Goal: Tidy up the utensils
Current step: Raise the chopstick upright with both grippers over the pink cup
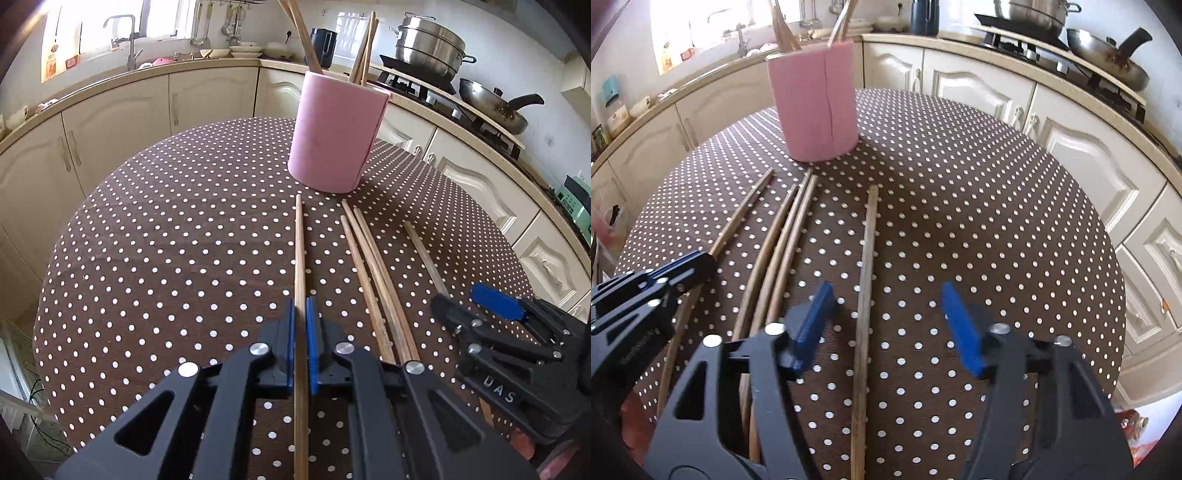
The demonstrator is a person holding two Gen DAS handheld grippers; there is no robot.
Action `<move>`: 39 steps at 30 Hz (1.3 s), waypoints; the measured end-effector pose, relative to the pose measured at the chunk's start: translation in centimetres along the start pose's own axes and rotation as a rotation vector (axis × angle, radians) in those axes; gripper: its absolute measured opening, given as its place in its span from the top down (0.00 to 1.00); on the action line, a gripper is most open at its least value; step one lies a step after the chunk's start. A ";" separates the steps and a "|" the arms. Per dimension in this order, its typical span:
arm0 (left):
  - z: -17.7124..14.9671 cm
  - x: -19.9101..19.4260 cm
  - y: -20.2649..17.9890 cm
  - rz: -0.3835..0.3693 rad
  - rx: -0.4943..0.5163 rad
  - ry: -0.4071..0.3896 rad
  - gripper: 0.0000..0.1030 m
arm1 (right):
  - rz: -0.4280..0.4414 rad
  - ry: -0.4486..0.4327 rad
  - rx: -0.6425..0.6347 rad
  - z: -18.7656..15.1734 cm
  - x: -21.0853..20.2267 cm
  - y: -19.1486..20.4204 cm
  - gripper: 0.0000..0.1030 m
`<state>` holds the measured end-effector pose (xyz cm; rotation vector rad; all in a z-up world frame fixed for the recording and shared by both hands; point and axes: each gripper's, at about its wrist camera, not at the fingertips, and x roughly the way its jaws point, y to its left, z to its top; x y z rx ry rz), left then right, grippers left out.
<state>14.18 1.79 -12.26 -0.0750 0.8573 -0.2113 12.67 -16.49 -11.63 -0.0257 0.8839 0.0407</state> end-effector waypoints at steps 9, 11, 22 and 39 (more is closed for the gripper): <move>0.1 0.2 -0.1 0.011 -0.004 -0.003 0.93 | 0.049 -0.022 0.059 -0.2 -0.3 -1.0 0.94; -0.1 0.1 0.0 0.014 -0.003 -0.004 0.93 | 0.055 -0.044 0.073 0.0 -0.8 -1.3 0.94; 0.6 -2.0 0.8 0.053 -0.013 -0.076 0.93 | 0.071 -0.176 0.121 1.6 -5.8 -3.6 0.94; 6.9 -9.7 1.4 -0.145 -0.031 -0.320 0.93 | 0.104 -0.459 0.090 7.9 -13.2 -4.0 0.94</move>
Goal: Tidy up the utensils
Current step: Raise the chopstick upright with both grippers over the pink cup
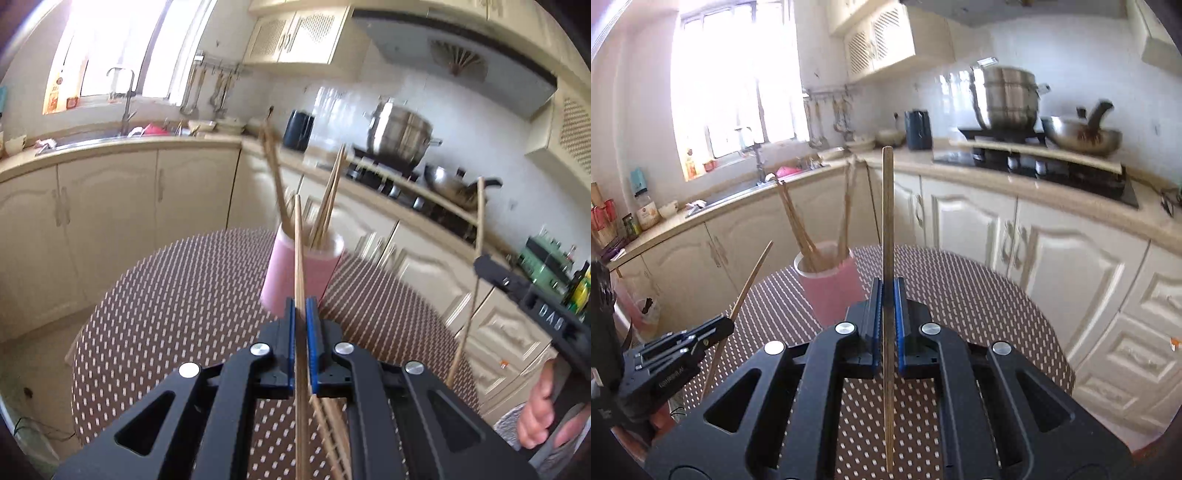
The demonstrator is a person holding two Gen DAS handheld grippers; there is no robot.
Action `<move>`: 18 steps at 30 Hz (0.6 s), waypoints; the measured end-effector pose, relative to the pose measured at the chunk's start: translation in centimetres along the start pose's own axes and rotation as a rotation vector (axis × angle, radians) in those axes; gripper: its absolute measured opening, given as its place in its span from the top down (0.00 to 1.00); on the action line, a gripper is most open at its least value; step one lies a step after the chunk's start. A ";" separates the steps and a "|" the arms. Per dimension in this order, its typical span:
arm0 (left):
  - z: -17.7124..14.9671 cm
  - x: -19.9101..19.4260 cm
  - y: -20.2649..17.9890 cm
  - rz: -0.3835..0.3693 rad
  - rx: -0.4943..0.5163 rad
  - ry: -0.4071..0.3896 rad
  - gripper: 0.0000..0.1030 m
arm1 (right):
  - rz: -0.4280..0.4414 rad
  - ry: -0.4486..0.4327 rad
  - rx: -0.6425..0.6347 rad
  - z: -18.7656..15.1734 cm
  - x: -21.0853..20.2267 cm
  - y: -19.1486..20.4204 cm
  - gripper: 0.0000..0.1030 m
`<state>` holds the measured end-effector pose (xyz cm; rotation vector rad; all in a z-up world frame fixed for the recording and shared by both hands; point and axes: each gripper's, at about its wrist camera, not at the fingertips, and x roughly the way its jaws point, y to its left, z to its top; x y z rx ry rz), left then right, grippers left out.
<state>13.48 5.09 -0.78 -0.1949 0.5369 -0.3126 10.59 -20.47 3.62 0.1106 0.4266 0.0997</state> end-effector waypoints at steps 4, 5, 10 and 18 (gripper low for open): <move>2.4 0.0 0.4 -0.037 -0.032 -0.059 0.93 | 0.016 -0.071 0.037 2.0 -0.3 0.4 0.94; 2.9 0.1 0.3 -0.046 -0.038 -0.073 0.93 | 0.020 -0.090 0.042 2.5 -0.3 0.4 0.94; 5.8 0.6 0.5 -0.075 -0.080 -0.163 0.93 | 0.025 -0.169 0.052 4.3 0.3 0.6 0.94; 9.4 2.1 0.0 -0.106 -0.102 -0.333 0.93 | 0.043 -0.223 0.070 6.8 2.9 0.4 0.94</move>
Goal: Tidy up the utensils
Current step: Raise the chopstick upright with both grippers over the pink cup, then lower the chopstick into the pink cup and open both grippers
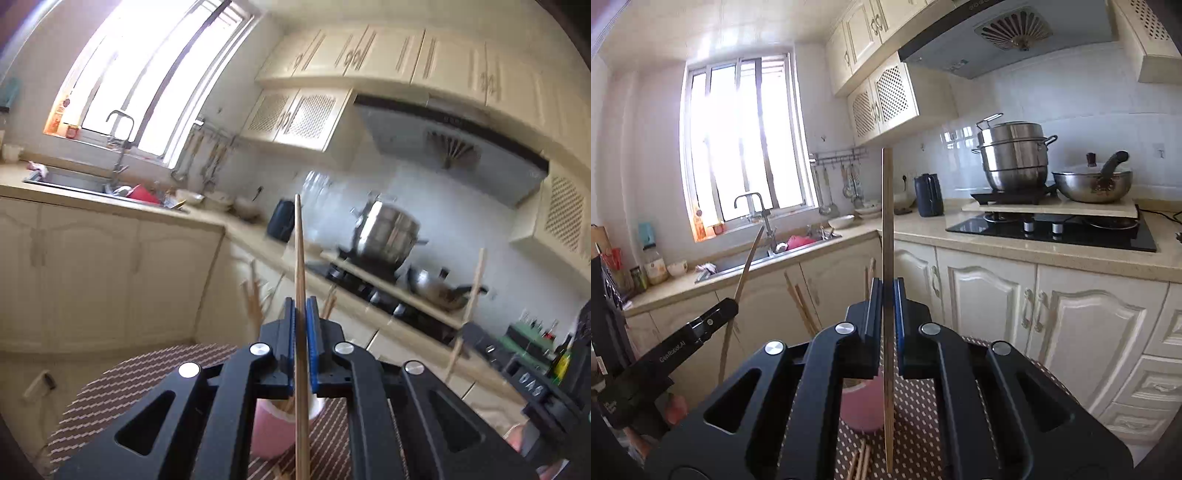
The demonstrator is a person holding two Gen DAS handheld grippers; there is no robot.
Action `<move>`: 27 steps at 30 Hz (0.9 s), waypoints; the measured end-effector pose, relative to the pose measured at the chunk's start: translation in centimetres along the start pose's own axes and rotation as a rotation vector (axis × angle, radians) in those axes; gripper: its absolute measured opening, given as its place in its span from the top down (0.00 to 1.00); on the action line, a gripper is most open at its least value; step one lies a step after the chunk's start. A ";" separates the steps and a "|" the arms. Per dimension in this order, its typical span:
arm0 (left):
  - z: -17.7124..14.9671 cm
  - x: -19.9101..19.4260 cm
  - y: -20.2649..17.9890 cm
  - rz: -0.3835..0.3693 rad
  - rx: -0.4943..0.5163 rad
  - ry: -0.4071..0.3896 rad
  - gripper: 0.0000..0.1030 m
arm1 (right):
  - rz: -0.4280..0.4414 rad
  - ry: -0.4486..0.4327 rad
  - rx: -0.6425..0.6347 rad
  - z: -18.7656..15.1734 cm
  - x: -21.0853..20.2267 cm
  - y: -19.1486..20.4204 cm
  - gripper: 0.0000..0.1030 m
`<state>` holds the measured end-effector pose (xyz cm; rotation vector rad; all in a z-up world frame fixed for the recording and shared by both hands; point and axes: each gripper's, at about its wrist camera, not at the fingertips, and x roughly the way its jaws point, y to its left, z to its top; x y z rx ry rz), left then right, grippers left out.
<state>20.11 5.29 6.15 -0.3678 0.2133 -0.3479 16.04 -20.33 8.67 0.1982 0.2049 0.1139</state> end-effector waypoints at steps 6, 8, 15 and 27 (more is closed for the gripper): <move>0.0 3.0 -2.3 0.041 0.119 -0.106 0.93 | 0.032 -0.032 -0.025 0.4 2.4 0.8 0.94; -0.1 4.3 -2.9 0.030 0.148 -0.111 0.93 | 0.036 -0.027 -0.047 0.3 3.7 1.1 0.94; -0.6 9.1 -3.3 0.069 0.219 -0.122 0.93 | 0.085 -0.008 0.013 1.2 7.3 -0.8 0.94; -0.6 11.8 -2.8 0.093 0.292 -0.148 0.93 | 0.152 0.038 0.053 0.5 10.8 -2.1 0.94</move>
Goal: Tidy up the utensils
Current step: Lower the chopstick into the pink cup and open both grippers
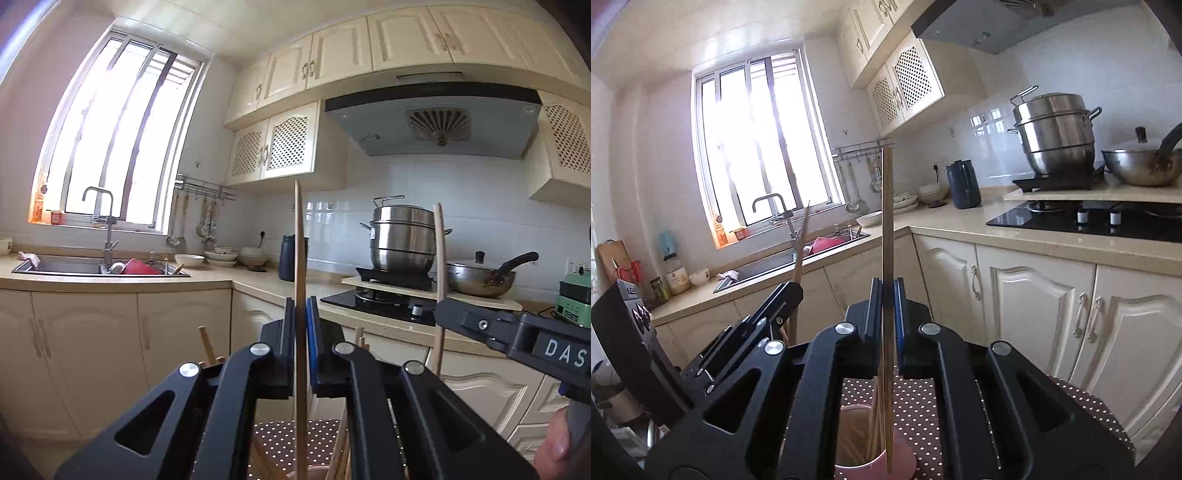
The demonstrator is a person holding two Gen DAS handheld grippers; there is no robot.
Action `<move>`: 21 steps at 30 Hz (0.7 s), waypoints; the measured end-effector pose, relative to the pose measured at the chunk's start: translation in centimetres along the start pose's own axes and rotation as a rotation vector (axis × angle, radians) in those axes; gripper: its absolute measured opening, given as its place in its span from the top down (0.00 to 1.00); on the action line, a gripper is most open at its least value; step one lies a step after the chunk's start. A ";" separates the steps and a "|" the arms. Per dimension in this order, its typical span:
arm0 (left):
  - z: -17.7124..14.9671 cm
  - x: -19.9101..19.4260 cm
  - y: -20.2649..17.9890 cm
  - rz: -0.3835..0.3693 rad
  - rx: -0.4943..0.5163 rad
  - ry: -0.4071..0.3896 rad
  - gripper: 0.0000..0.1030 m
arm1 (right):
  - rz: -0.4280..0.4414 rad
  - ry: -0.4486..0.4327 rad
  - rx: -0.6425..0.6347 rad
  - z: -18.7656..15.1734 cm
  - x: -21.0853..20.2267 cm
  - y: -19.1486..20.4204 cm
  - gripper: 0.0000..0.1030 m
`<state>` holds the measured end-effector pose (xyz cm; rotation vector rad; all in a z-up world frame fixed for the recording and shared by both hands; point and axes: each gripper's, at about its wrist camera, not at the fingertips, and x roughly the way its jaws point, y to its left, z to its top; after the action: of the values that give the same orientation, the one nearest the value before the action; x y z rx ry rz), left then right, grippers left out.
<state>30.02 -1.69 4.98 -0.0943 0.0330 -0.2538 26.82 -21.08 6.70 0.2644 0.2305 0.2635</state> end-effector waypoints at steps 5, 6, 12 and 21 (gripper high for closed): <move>-0.4 0.3 -0.2 -0.002 0.006 0.014 0.93 | 0.012 -0.016 -0.004 0.1 -0.3 0.2 0.94; -0.5 0.3 -0.1 -0.005 0.006 0.019 0.93 | 0.012 -0.019 -0.003 0.2 -0.4 0.1 0.94; -0.9 0.1 0.3 0.004 -0.005 0.047 0.93 | 0.020 -0.062 0.012 1.5 -1.0 0.3 0.94; -3.1 -0.3 0.5 0.000 0.005 0.120 0.93 | 0.034 -0.003 -0.031 -0.5 0.5 1.8 0.94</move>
<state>29.73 -1.37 1.85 -0.0743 0.1517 -0.2594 26.78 -19.16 6.66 0.2383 0.2192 0.2998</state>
